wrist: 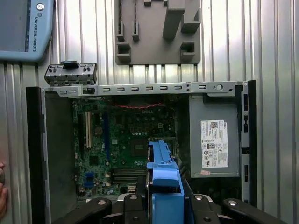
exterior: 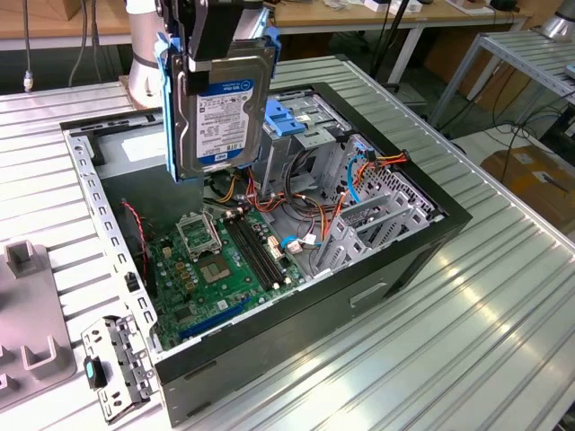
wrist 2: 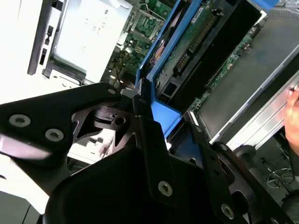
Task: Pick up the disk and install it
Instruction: 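Insert the disk into the insertion slot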
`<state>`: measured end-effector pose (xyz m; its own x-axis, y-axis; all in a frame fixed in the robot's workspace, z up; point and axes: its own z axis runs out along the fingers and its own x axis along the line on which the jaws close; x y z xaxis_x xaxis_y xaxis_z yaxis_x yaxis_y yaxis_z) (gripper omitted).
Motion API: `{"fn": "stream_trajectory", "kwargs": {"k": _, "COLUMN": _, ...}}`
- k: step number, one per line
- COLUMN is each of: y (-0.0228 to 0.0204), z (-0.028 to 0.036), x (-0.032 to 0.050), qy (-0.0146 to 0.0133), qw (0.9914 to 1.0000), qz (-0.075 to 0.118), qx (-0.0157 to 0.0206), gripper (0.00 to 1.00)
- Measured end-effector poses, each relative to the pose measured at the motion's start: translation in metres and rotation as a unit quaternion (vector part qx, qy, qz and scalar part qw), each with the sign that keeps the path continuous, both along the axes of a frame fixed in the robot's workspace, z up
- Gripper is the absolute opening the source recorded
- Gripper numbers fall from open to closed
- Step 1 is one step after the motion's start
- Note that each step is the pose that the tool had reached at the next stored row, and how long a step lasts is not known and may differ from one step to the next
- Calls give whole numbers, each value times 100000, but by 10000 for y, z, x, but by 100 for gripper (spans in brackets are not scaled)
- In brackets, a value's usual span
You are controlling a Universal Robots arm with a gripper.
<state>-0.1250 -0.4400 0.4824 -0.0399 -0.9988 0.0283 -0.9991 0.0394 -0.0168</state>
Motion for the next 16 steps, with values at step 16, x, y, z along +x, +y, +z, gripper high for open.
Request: {"fn": "stream_trajectory", "kwargs": {"k": 16, "y": -354, "z": -11, "x": 0, "qy": -2, "qw": 99999, "qz": -6, "qx": -388, "gripper": 37}}
